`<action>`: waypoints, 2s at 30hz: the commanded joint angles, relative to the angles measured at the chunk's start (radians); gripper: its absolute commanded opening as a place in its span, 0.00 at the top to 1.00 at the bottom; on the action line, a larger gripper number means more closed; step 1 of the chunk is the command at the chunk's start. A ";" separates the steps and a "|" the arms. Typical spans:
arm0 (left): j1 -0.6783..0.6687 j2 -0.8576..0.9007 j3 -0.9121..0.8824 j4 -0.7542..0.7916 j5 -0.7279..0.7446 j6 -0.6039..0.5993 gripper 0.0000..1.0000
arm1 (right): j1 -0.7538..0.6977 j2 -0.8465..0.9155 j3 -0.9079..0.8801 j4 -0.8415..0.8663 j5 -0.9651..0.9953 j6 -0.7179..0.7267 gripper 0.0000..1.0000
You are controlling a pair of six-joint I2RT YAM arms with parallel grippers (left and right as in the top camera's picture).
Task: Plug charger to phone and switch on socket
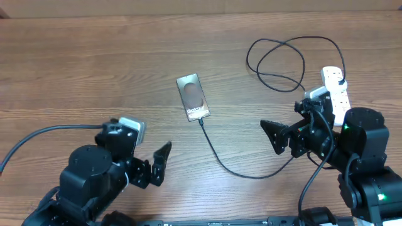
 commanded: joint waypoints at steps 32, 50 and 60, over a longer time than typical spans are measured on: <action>0.474 -0.037 -0.001 -0.196 0.023 -0.018 0.00 | 0.003 -0.008 0.002 0.005 0.005 0.003 0.00; 0.580 -0.443 -0.625 0.605 0.075 -0.036 0.00 | 0.003 -0.008 0.002 0.005 0.005 0.003 0.00; 0.597 -0.658 -1.076 1.183 0.102 -0.217 0.00 | 0.003 -0.008 0.002 0.005 0.005 0.003 0.00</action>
